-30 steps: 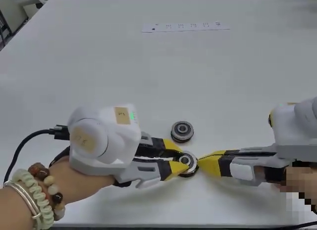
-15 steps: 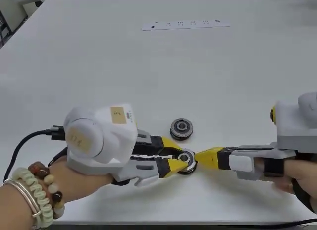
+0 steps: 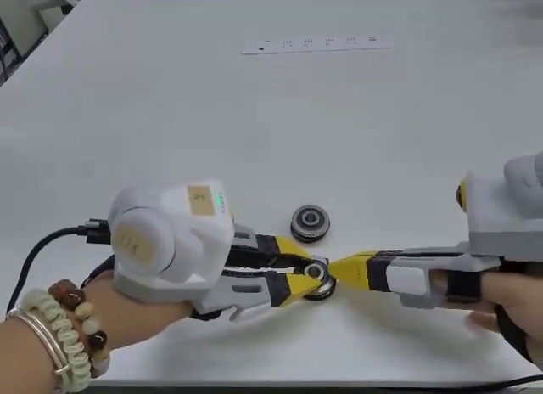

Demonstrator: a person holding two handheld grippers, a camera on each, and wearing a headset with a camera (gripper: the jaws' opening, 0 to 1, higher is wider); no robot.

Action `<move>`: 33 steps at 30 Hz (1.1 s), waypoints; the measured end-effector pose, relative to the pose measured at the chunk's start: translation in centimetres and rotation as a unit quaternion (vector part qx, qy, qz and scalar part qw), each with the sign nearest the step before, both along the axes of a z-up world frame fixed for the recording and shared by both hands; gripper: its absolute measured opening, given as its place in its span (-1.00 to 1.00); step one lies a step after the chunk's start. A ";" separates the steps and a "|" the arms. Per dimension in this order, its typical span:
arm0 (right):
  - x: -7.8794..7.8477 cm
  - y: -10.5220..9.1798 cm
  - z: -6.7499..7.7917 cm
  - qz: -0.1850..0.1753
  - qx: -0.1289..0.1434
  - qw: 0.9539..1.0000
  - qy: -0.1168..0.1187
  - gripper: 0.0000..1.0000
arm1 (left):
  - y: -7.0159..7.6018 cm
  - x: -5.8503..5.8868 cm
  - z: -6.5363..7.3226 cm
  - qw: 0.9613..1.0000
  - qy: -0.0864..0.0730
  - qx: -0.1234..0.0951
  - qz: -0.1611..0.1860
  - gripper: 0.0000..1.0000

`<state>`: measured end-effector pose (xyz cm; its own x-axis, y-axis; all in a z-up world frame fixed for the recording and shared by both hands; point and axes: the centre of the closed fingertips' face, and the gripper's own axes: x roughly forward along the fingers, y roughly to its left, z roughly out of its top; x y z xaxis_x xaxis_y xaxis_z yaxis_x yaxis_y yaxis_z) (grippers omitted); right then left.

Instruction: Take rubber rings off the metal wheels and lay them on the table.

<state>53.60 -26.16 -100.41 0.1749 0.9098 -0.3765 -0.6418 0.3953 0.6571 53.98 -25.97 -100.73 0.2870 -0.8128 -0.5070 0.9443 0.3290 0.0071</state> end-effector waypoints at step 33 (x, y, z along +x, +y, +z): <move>0.2 0.4 0.0 0.010 -0.008 1.000 -0.012 -1.00 | -0.4 -0.1 0.2 0.999 0.034 0.008 0.013 -0.66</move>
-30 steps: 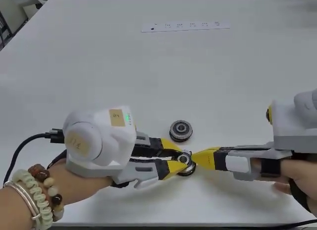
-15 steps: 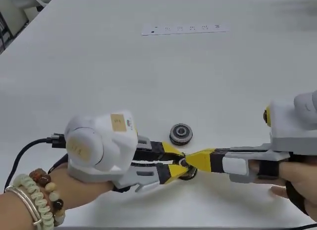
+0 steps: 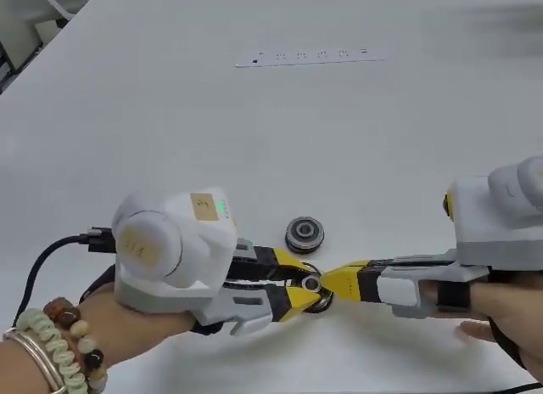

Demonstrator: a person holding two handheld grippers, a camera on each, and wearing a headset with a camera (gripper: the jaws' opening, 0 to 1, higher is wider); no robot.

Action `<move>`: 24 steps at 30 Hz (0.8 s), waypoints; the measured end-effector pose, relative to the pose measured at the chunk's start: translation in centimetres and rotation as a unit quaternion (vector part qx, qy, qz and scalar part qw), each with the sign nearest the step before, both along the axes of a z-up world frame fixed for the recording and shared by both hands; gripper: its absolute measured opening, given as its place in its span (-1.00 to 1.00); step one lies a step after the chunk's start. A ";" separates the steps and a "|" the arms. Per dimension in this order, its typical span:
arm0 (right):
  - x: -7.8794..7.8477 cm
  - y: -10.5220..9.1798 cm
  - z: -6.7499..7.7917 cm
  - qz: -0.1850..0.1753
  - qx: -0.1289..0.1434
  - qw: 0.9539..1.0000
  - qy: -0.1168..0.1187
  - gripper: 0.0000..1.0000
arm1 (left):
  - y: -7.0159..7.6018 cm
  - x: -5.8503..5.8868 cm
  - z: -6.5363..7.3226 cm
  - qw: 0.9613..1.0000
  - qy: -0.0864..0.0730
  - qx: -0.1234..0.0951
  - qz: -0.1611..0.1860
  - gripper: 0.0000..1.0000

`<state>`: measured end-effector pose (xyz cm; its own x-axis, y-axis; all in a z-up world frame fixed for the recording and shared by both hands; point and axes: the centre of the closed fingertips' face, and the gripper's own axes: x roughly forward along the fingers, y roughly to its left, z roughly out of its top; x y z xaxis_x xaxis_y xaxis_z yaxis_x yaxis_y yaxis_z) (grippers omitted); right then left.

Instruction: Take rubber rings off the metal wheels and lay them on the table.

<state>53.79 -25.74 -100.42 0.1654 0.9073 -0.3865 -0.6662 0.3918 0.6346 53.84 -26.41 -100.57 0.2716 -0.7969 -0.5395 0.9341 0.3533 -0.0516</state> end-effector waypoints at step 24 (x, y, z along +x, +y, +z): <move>0.1 -1.5 3.6 -0.031 -0.001 0.999 -0.025 -1.00 | 3.2 -0.5 6.4 0.998 -0.061 0.008 -0.004 0.04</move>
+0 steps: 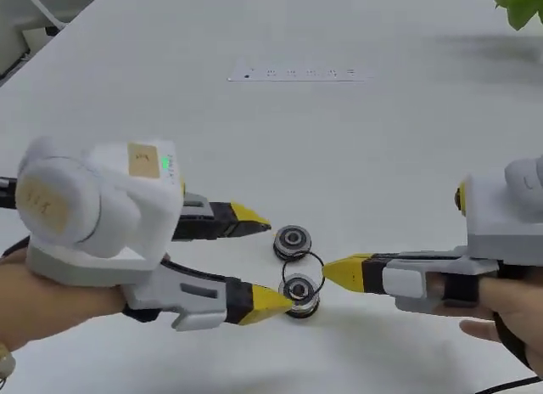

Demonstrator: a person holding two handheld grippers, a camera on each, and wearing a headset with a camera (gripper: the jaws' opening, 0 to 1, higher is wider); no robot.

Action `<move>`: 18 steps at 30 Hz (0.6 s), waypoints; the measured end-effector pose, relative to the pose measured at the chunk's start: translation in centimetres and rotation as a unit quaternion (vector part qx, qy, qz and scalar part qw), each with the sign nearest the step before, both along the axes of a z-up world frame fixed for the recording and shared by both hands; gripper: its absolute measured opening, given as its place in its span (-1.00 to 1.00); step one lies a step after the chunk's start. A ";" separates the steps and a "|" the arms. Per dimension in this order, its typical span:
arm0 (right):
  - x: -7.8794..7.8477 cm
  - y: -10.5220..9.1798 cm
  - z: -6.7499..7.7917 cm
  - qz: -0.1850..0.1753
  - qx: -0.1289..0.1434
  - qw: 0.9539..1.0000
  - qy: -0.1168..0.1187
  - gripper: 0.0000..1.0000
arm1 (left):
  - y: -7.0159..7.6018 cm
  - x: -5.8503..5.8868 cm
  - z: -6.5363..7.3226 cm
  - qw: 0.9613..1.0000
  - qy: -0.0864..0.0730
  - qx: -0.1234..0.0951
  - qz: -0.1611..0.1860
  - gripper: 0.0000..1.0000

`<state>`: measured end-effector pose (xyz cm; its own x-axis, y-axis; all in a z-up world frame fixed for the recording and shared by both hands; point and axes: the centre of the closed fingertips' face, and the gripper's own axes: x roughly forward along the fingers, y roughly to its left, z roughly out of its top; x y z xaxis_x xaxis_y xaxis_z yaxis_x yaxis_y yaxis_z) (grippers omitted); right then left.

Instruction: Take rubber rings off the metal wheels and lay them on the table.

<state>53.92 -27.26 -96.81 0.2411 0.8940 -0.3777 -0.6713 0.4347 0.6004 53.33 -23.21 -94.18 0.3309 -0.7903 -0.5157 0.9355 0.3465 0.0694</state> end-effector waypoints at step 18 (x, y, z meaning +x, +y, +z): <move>1.0 1.3 5.0 0.010 0.002 0.999 -0.051 -1.00 | 5.0 -0.1 2.3 0.997 -0.023 -0.007 0.067 0.32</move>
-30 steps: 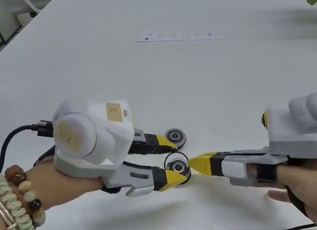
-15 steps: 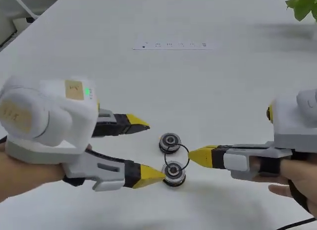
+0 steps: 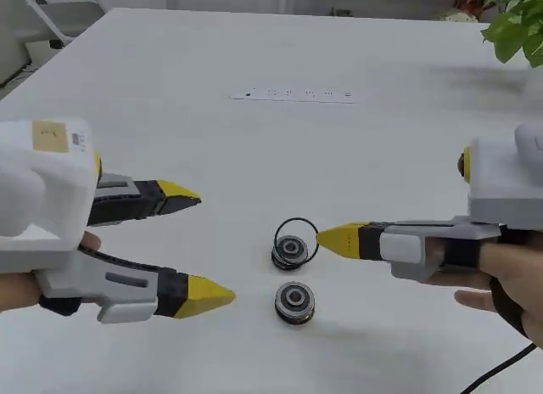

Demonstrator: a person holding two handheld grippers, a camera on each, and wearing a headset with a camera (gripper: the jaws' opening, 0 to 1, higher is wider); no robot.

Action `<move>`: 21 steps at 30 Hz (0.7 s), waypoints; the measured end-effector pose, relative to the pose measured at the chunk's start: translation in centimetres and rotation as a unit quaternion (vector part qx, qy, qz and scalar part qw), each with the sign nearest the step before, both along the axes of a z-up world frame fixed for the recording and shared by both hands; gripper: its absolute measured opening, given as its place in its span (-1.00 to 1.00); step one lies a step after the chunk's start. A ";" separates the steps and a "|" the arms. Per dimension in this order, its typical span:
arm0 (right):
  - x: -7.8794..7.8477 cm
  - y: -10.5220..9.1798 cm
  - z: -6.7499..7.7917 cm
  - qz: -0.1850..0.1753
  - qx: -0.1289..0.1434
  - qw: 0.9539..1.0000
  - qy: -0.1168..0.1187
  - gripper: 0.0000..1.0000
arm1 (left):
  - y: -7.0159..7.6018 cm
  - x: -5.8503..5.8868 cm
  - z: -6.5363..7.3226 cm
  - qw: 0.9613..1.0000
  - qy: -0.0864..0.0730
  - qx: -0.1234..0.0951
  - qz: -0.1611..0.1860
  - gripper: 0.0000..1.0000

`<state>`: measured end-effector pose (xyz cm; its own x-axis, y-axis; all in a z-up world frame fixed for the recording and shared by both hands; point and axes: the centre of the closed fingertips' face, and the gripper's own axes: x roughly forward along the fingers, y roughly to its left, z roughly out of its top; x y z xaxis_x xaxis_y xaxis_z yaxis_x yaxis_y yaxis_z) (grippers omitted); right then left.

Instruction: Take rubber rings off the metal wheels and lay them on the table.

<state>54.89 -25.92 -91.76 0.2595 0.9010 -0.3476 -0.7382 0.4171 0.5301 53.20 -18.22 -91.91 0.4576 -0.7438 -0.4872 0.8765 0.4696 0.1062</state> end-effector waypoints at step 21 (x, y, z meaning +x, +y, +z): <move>1.1 7.5 0.7 0.050 -0.060 0.997 -0.006 -1.00 | 1.3 -0.3 -2.0 0.999 0.030 0.029 0.002 0.40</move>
<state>55.97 -18.40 -91.10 0.1754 0.8744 -0.4523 -0.7852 0.4014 0.4715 52.94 -16.95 -93.89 0.4291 -0.7116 -0.5563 0.8800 0.4682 0.0800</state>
